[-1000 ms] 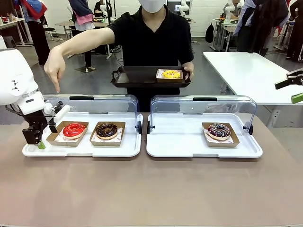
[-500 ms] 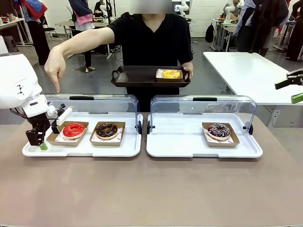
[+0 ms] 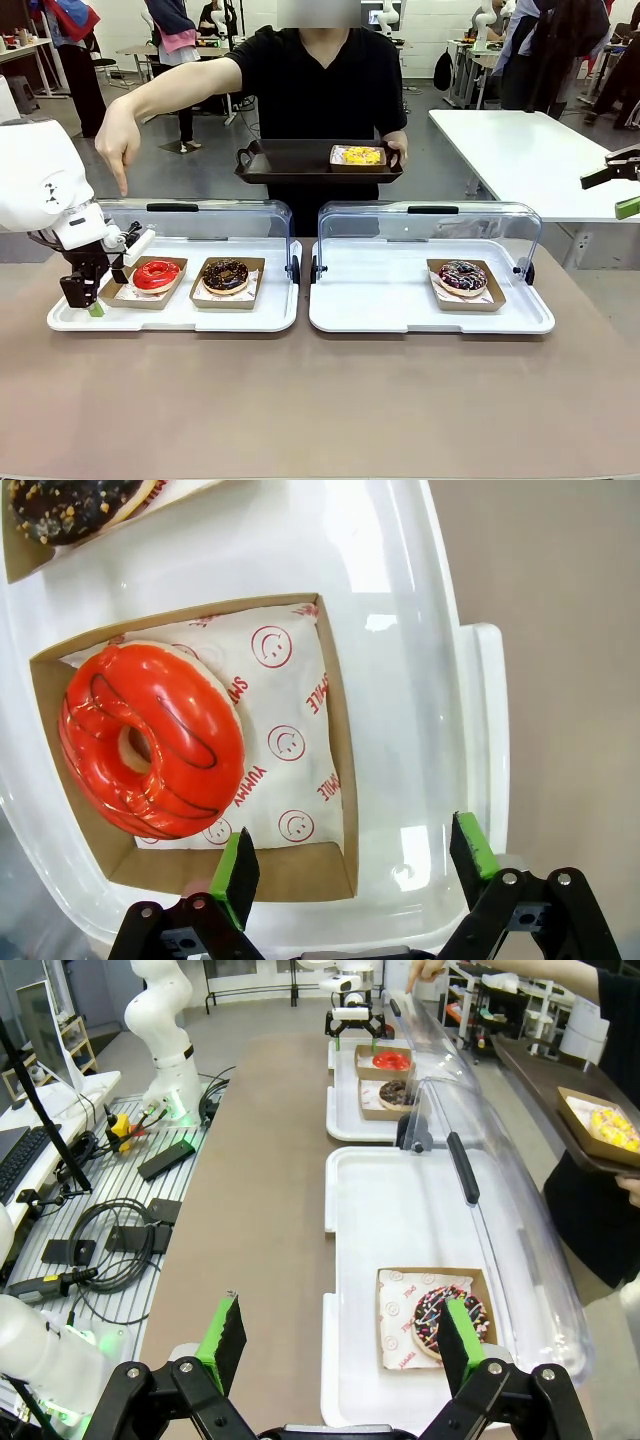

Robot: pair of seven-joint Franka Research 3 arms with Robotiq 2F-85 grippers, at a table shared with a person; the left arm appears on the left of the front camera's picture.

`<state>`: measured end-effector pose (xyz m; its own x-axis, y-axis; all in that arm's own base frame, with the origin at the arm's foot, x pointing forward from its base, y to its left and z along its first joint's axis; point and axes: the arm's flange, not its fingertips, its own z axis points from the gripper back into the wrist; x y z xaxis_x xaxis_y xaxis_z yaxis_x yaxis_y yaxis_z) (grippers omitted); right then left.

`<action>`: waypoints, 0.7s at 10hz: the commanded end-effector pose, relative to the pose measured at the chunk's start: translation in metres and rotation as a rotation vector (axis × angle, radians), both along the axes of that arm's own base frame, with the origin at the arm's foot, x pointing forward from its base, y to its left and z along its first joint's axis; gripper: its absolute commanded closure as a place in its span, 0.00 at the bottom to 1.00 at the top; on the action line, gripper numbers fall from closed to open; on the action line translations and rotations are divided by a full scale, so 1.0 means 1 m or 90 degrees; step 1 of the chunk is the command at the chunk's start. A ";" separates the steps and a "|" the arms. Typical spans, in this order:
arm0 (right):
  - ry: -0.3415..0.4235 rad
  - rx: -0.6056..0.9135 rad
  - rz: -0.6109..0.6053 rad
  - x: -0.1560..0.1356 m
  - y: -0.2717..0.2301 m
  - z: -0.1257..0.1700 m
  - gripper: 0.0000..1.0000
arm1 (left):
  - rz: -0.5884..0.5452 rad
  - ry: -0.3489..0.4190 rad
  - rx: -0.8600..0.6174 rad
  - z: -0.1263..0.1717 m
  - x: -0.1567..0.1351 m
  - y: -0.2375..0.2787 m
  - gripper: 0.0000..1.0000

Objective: Provide the desired donut to the person.
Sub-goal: Pick up and lift the Paper togo box containing the Donut pointed at by the person.

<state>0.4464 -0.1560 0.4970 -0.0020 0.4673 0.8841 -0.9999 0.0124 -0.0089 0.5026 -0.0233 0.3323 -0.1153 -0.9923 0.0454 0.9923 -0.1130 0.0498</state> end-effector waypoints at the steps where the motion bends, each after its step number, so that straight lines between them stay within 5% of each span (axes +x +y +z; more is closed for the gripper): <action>1: 0.003 0.005 0.003 -0.001 0.000 -0.002 0.00 | -0.009 -0.016 -0.001 -0.003 0.008 0.004 0.00; 2: 0.003 0.005 0.003 -0.001 0.000 -0.002 0.00 | -0.011 -0.018 -0.004 -0.004 0.009 0.004 0.02; 3: 0.003 0.005 0.003 -0.001 0.000 -0.002 0.00 | -0.012 -0.019 -0.004 -0.005 0.009 0.004 0.21; 6: 0.003 0.005 0.003 -0.001 0.000 -0.002 0.00 | -0.018 -0.013 -0.009 -0.008 0.010 0.006 1.00; 7: 0.003 0.005 0.003 -0.001 0.000 -0.002 0.00 | -0.019 -0.012 -0.009 -0.008 0.010 0.006 1.00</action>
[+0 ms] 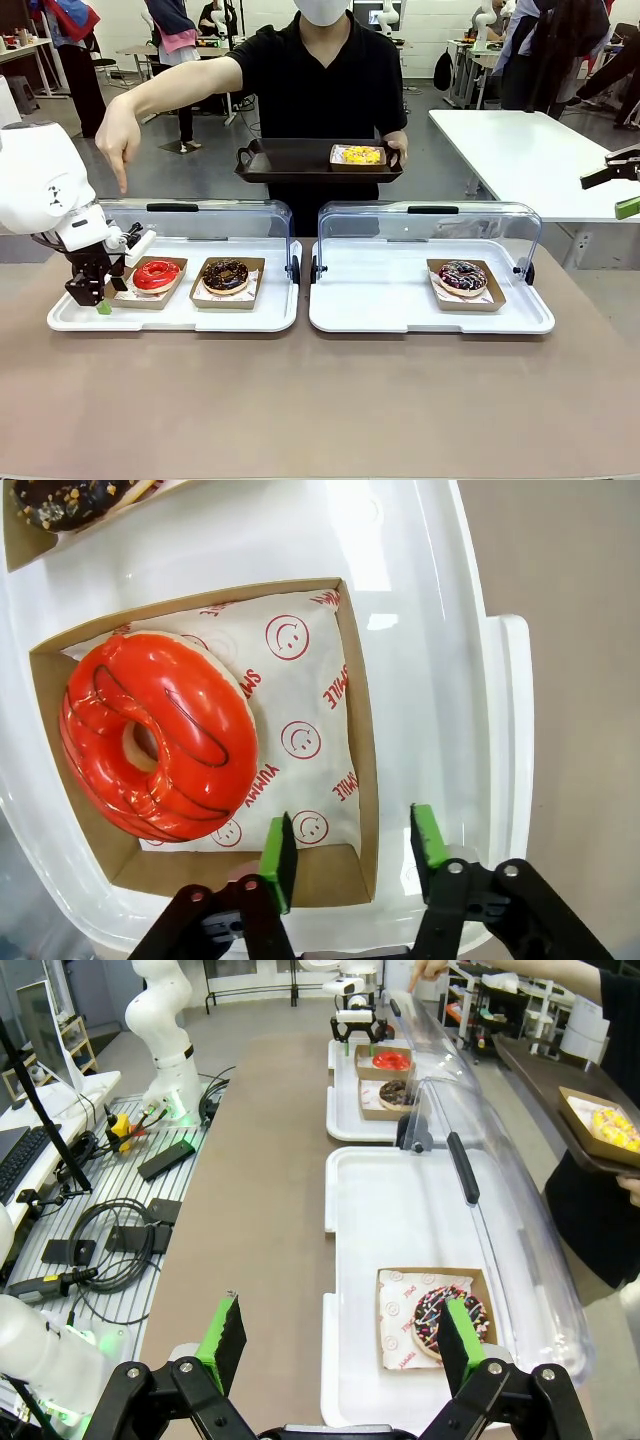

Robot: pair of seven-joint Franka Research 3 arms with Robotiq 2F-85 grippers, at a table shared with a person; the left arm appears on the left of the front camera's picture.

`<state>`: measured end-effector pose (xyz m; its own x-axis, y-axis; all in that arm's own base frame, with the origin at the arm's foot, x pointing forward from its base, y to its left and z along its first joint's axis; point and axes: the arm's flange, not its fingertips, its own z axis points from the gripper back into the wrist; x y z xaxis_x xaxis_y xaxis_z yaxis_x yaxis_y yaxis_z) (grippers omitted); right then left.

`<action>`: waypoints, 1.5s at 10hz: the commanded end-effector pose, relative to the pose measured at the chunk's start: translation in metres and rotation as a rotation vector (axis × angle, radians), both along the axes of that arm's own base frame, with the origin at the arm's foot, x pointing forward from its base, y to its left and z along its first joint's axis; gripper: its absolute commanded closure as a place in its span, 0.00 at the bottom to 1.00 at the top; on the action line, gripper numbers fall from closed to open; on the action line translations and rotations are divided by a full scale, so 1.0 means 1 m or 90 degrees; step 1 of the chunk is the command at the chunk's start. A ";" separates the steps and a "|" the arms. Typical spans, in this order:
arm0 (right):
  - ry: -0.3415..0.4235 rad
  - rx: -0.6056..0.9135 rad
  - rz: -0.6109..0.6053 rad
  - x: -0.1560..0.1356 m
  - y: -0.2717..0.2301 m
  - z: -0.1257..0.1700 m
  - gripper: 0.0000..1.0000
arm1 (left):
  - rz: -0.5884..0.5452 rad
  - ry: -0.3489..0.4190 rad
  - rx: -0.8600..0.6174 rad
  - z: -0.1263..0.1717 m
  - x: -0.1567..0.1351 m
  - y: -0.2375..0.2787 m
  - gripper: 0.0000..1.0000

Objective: Provide the desired donut to the person.
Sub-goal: Pick up and lift the Paper togo box containing the Donut pointed at by the person.

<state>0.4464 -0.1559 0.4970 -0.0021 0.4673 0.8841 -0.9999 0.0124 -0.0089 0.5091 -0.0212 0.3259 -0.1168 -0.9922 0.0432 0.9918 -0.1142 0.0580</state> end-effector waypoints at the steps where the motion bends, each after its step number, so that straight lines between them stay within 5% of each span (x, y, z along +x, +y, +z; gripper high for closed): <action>1: 0.003 0.005 0.003 -0.001 0.000 -0.002 0.00 | -0.020 -0.004 -0.010 -0.002 0.004 0.004 1.00; 2: 0.003 0.005 0.003 -0.001 0.000 -0.002 0.00 | -0.021 -0.004 -0.011 -0.002 0.004 0.005 0.84; 4: 0.003 0.005 0.003 -0.001 0.000 -0.002 0.00 | -0.022 -0.005 -0.011 -0.002 0.004 0.005 1.00; 11: 0.003 0.005 0.003 -0.001 0.000 -0.002 0.00 | -0.038 0.003 -0.017 0.002 0.001 0.006 1.00; 15: 0.003 0.005 0.003 -0.001 0.000 -0.002 0.00 | -0.022 -0.006 -0.010 0.089 -0.058 0.004 1.00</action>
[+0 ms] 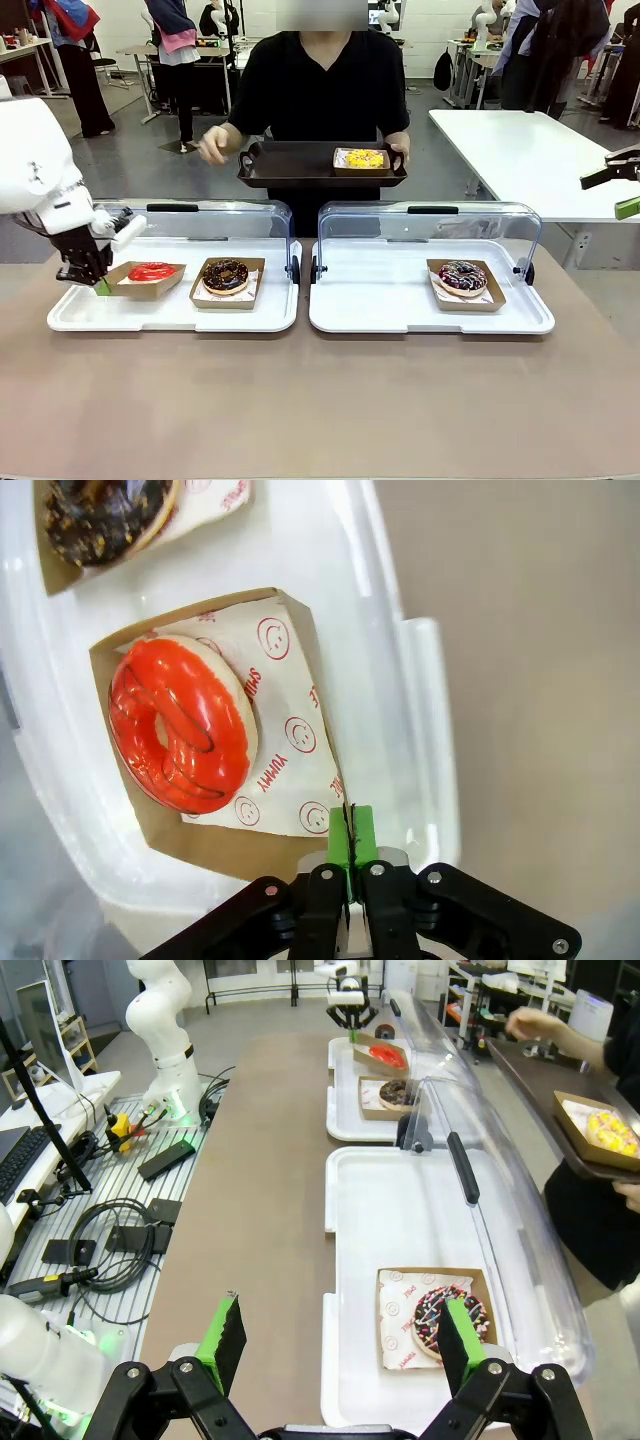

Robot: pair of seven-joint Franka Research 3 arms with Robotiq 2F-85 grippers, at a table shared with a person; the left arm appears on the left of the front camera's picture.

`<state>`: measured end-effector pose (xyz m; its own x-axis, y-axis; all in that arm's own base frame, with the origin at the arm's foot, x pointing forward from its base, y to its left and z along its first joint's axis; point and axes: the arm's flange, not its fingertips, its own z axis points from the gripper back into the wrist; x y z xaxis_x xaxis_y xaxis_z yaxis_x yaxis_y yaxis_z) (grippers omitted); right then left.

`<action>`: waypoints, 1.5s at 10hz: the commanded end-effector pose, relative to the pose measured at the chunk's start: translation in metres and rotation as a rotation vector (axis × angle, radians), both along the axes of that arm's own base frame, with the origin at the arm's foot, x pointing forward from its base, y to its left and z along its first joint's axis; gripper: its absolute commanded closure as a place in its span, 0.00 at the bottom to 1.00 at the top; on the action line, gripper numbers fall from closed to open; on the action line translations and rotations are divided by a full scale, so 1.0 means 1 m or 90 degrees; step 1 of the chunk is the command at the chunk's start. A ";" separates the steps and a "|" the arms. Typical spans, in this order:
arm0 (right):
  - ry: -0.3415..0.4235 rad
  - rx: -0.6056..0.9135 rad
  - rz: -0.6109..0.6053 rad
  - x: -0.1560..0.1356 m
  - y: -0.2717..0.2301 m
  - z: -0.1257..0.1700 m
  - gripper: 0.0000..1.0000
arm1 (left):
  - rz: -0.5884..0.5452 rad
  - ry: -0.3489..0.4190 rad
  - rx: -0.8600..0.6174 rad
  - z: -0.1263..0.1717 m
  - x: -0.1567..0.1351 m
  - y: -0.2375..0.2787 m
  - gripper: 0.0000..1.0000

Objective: Provide the desired donut to the person.
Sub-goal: Pick up and lift the Paper togo box containing the Donut pointed at by the person.

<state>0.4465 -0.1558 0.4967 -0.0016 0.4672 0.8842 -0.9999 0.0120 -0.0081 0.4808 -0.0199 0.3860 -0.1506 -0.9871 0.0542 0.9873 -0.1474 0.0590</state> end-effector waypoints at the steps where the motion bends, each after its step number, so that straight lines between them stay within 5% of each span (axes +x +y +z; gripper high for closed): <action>1: 0.003 0.005 0.003 -0.001 0.000 -0.002 0.00 | 0.002 -0.016 0.007 0.058 -0.053 0.003 1.00; 5: 0.003 0.005 0.003 -0.001 0.000 -0.002 0.00 | 0.005 -0.079 0.024 0.137 -0.126 -0.001 1.00; 7: 0.003 0.005 0.003 -0.001 0.000 -0.002 0.00 | 0.018 -0.104 0.028 0.164 -0.139 -0.006 1.00; 15: 0.003 0.005 0.003 -0.001 0.000 -0.002 0.00 | 0.018 -0.118 0.014 0.177 -0.147 -0.008 1.00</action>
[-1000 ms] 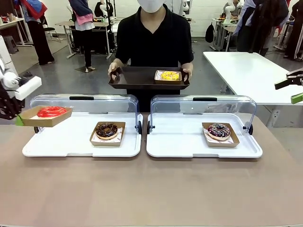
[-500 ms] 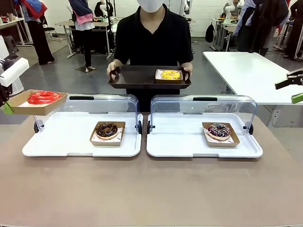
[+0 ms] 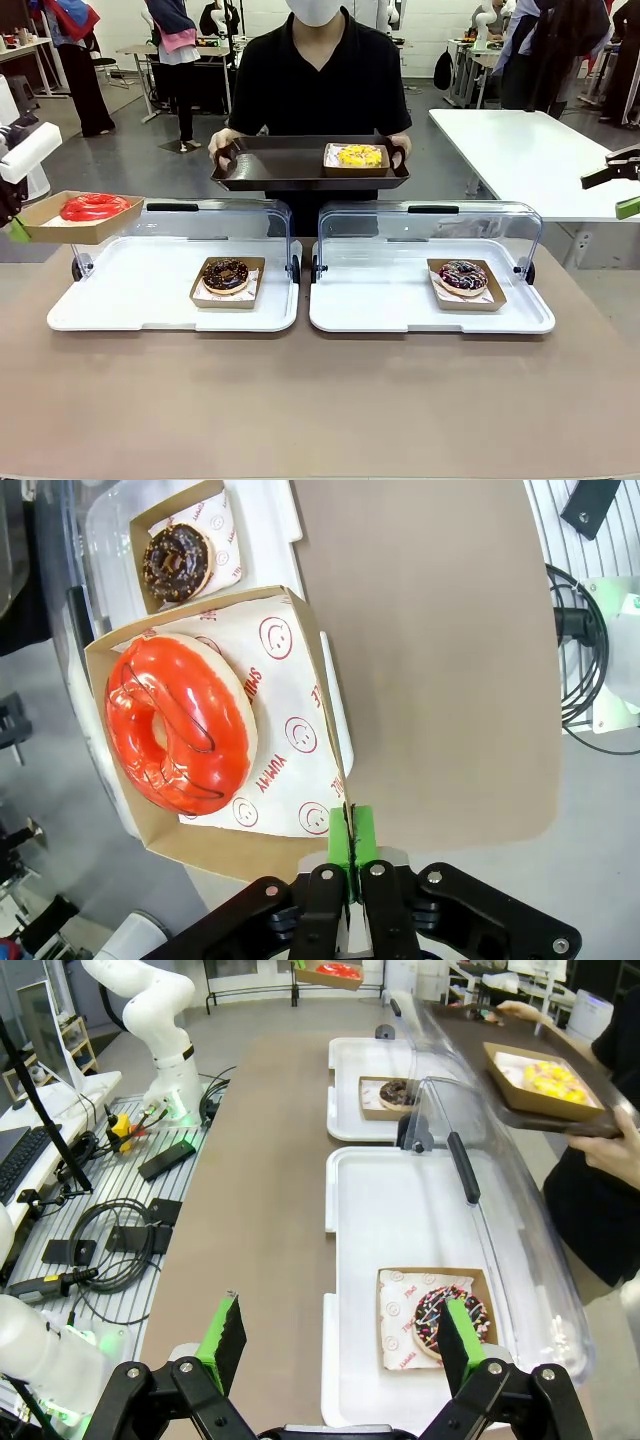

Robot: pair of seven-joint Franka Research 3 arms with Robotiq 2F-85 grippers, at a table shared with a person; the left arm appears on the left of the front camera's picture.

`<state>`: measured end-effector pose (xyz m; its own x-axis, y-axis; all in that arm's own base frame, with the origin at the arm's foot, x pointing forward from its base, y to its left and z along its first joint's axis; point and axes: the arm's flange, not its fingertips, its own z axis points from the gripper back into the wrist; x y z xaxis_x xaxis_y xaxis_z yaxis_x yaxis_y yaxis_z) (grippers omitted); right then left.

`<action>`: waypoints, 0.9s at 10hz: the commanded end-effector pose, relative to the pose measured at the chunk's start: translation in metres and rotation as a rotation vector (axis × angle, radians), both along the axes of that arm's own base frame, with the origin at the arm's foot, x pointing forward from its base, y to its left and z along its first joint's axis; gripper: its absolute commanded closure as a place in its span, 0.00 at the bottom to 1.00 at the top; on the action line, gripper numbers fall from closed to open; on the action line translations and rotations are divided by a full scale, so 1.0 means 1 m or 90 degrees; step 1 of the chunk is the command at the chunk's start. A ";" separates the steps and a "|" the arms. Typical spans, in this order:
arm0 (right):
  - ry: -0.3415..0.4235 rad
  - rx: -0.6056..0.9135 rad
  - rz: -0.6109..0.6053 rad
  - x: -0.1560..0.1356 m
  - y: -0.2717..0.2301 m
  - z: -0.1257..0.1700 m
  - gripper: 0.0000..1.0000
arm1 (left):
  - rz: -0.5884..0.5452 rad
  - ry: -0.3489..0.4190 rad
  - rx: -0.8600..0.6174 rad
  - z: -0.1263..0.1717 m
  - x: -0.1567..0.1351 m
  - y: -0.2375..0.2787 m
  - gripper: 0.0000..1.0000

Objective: Provide the desired donut to the person.
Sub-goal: Pick up and lift the Paper togo box containing the Donut pointed at by the person, then place the picked Paper togo box onto the Handle tray extended by the person.

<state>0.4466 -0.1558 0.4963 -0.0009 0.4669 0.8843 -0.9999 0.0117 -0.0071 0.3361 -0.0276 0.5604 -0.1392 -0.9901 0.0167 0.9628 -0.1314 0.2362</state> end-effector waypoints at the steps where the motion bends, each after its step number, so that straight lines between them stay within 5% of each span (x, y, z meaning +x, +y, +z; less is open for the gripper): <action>1: 0.002 0.005 0.003 -0.001 0.000 -0.001 0.00 | 0.007 -0.002 0.006 0.002 -0.002 0.000 1.00; 9: 0.002 0.005 0.003 -0.001 0.000 -0.001 0.00 | 0.007 -0.002 0.006 0.002 -0.002 0.000 1.00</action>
